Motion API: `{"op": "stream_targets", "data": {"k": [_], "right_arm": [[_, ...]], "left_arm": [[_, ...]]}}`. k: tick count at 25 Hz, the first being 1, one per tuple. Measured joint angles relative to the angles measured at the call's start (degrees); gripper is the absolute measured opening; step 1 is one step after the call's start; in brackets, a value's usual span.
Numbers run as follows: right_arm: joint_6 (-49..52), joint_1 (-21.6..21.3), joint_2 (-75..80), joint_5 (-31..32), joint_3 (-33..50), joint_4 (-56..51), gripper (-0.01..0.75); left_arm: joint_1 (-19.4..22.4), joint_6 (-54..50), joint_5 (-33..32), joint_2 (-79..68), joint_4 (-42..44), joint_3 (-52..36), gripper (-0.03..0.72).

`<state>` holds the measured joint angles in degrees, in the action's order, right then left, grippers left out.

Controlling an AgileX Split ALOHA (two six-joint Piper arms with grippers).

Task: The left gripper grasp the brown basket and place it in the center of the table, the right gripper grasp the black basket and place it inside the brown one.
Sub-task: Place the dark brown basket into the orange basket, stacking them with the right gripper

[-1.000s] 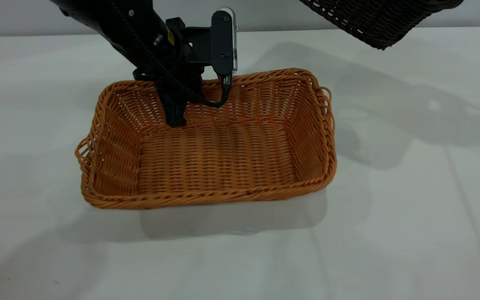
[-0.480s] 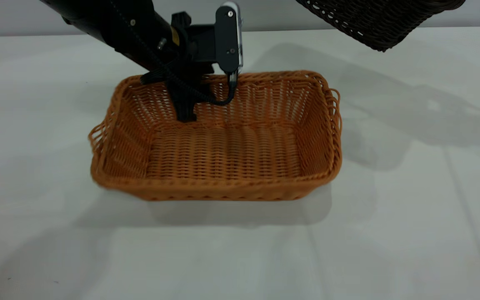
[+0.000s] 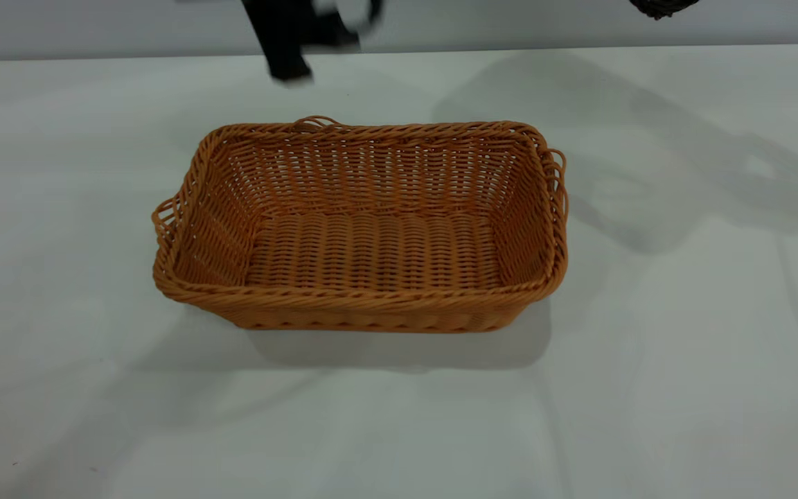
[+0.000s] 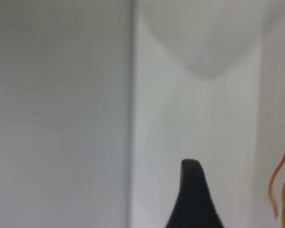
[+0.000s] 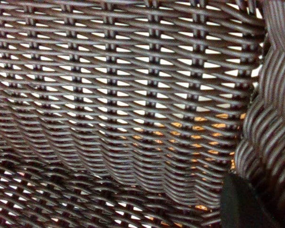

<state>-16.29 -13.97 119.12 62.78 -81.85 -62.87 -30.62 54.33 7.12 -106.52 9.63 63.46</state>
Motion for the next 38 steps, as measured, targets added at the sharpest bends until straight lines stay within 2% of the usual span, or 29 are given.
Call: {"op": "stream_targets", "data": {"k": [4,8,13,17,23,32,35,38], "right_arm": [[-0.5,3.9,0.0,-0.1,0.0,1.5,0.090],[-0.9,12.6,0.0,-0.9,0.0,8.7,0.090],[0.2,24.5,0.0,-5.9,0.0,19.2,0.090],[3.7,30.1,0.4,-10.4,0.0,26.2,0.090],[7.4,30.7,4.1,-13.4,0.0,28.8,0.090],[7.6,31.1,8.6,-13.3,0.0,30.1,0.108],[7.6,31.1,8.5,-13.0,-0.1,30.1,0.181],[6.7,31.1,7.6,-10.3,-0.3,30.0,0.314]], "left_arm": [[-0.3,-3.1,-3.0,14.6,0.0,-4.1,0.449],[-0.4,-7.6,-4.8,26.8,0.0,-5.1,0.426],[-0.4,-10.2,-5.3,35.5,0.0,-5.2,0.417],[-0.4,-10.5,-5.5,39.3,0.0,-5.2,0.417],[-0.4,-11.8,-6.2,40.7,0.0,-5.2,0.415],[-0.4,-12.0,-6.3,40.7,0.0,-5.2,0.415],[-0.4,-12.0,-6.3,40.7,0.0,-5.2,0.415],[-0.4,-12.1,-5.9,41.2,0.0,-5.3,0.415]]}}
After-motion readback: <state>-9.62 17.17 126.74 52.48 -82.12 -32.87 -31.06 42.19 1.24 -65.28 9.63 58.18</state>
